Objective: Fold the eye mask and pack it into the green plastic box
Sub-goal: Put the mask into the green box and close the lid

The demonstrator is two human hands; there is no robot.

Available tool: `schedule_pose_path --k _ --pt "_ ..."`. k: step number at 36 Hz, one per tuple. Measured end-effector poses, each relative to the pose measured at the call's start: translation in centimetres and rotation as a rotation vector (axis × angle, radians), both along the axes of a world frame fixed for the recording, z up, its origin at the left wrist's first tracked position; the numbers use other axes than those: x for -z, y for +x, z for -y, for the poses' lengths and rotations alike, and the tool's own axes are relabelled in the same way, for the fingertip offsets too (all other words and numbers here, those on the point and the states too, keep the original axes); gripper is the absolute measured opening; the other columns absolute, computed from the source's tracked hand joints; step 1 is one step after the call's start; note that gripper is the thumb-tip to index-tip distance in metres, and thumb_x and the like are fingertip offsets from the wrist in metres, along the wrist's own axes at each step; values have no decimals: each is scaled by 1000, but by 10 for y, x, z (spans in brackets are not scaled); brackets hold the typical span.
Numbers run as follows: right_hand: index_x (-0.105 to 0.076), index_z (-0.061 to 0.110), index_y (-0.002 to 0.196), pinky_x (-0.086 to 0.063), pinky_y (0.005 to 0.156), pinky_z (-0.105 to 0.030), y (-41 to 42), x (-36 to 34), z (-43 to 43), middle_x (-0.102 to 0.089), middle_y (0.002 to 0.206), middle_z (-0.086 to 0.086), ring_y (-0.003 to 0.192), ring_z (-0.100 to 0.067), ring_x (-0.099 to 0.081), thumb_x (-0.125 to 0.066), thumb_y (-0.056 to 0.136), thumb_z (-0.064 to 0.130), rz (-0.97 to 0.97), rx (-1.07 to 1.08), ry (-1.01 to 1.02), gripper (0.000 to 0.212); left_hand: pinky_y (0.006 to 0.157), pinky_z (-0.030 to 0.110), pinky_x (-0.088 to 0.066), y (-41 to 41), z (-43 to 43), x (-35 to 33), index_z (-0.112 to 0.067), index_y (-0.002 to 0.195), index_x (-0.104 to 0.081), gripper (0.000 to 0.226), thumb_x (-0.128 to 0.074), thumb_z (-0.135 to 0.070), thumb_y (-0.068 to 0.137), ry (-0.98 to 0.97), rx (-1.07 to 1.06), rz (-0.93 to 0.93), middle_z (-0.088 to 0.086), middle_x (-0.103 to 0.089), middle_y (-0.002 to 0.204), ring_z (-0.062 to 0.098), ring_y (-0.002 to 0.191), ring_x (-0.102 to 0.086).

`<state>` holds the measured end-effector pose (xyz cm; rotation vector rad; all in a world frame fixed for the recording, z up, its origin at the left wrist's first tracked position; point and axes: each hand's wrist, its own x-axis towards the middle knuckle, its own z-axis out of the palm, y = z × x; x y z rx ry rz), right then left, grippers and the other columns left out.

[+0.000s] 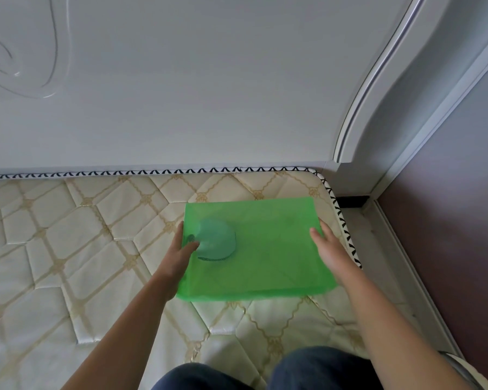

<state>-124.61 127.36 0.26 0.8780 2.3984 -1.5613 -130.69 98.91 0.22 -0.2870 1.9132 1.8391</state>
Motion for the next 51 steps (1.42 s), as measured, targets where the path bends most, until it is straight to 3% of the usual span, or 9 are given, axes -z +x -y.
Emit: schedule_pose_path --k 3,7,12,24,29,36,44,48,51 --pt "-16 35 145 -24 110 -47 2 0 -1 -23 154 0 139 -27 -25 -34 97 41 -7 16 -58 51 64 36 -55 3 1 1 -38 147 -12 58 -39 -20 99 -17 -5 16 10 -43 138 35 106 -58" --pt "-17 38 144 -19 111 -47 7 0 -2 -19 155 3 141 -25 -20 -36 98 33 -34 64 -200 51 49 30 -56 8 5 6 -38 145 -22 47 -35 -27 100 -12 -4 53 8 -53 126 25 85 -65" --pt "-18 42 143 -16 111 -48 13 1 -1 -20 154 5 141 -25 -17 -36 98 34 -33 97 -306 49 72 38 -55 12 11 14 -32 142 -31 43 -32 -37 99 8 -2 109 13 -56 130 32 99 -63" --pt "-20 40 143 -20 110 -52 20 4 1 -24 153 5 139 -28 -23 -41 94 41 -56 89 -239 53 77 40 -54 14 8 16 -28 141 -36 44 -35 -38 98 -47 -56 111 14 -59 125 32 97 -64" --pt "-32 22 142 -27 109 -43 22 2 3 -32 150 -1 137 -25 -30 -52 91 32 -145 98 -59 57 62 28 -52 17 5 18 -26 138 -41 44 -41 -37 96 -122 -91 19 6 -62 110 18 82 -64" --pt "-49 8 124 -36 96 -34 22 5 9 -51 133 -10 123 -27 -45 -59 88 26 -209 154 157 42 95 45 -47 18 7 22 -21 136 -46 51 -50 -43 90 -230 -116 -62 10 -62 124 30 109 -60" --pt "-47 8 128 -36 98 -35 27 5 7 -50 136 -11 125 -27 -45 -51 93 23 -218 111 157 39 58 28 -45 19 7 28 -16 122 -60 50 -52 -51 86 -411 -145 -134 4 -61 69 20 63 -53" --pt "-38 15 138 -30 106 -38 31 3 7 -38 147 -8 134 -25 -35 -44 96 24 -196 70 86 44 60 28 -45 20 8 27 -14 123 -58 48 -48 -48 90 -400 -98 -133 4 -60 74 20 69 -53" --pt "-28 27 143 -25 109 -42 38 3 8 -26 153 0 139 -22 -25 -46 95 24 -167 71 -77 51 83 38 -50 21 11 25 -14 127 -54 46 -41 -44 94 -325 -55 -90 10 -66 101 27 91 -61"
